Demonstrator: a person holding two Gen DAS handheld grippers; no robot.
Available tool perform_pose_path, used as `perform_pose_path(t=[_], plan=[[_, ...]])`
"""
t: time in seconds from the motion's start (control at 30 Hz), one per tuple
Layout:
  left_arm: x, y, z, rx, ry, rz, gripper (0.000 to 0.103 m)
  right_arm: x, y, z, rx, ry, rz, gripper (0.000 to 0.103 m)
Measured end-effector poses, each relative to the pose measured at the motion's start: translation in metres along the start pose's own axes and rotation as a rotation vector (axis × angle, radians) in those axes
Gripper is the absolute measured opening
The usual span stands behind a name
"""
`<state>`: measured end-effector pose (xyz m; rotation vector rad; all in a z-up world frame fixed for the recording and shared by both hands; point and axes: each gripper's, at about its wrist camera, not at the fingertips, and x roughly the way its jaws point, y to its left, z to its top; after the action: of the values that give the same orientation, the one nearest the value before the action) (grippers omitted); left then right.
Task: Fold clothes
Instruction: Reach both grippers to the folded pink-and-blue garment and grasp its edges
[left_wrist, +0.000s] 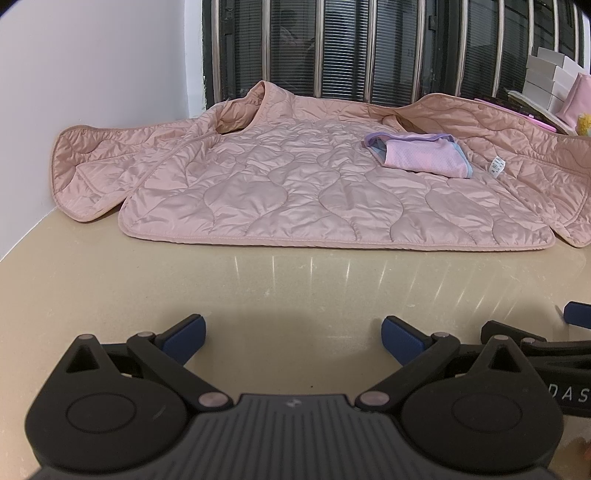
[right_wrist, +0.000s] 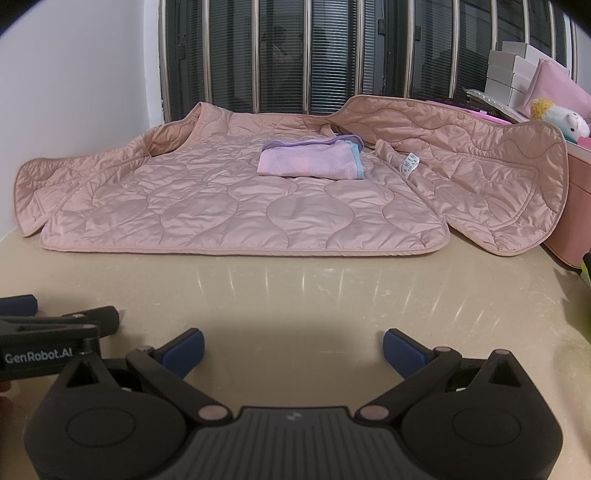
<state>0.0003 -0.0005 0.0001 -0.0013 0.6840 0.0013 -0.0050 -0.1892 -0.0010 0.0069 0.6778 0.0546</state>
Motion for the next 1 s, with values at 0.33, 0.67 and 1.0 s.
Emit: perform_pose_path(t=[0.33, 0.67, 1.0], plan=[[0.000, -0.002, 0.000, 0.014, 0.000, 0.002, 0.102, 0.000, 0.002, 0.001, -0.038, 0.006, 0.041, 0.103], [-0.018, -0.007, 0.059, -0.053, -0.067, -0.100, 0.102, -0.006, -0.026, 0.064, -0.032, -0.025, 0.138, 0.102], [0.086, -0.044, 0.209, -0.140, -0.047, -0.229, 0.092, 0.072, -0.091, 0.210, 0.213, -0.128, 0.094, 0.089]])
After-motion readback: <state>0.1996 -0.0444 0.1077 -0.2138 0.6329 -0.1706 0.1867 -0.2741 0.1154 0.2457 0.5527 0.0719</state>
